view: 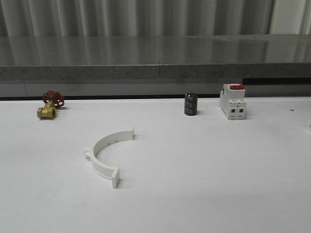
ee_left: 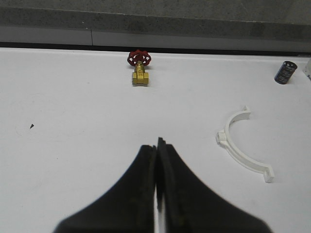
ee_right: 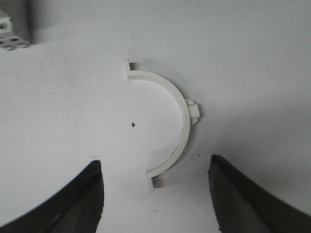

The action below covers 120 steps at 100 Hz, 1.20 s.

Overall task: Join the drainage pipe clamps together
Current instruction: 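Lower the right gripper onto the other clamp half's middle tab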

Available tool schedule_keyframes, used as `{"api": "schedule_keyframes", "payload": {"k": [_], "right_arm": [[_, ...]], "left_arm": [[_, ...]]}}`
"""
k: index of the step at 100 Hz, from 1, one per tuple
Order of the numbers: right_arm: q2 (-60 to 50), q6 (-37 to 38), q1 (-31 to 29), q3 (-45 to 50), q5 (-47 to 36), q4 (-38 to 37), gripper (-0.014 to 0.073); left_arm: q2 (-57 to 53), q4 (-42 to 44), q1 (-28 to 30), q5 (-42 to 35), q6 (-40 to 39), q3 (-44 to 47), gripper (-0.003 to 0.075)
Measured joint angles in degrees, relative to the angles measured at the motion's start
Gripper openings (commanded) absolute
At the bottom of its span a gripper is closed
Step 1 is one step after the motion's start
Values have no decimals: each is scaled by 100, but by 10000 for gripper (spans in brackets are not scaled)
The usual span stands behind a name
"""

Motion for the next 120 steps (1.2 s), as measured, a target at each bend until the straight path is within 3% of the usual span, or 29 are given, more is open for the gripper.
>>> {"api": "schedule_keyframes", "payload": {"k": [25,51,79,120], "right_arm": [[1137,-898,-572,-72,-464,369,478],[2010,-1338,-646,-171,-871,424,478],[2479,-1470,-646,-365,-933,442,473],[2666,-1679,-646,-406,-1032,451,393]], "left_arm": [[0,0,0,0,0,0,-21],[0,0,0,0,0,0,-21],[0,0,0,-8,0,0,-21],[0,0,0,-8,0,0,-21]]}}
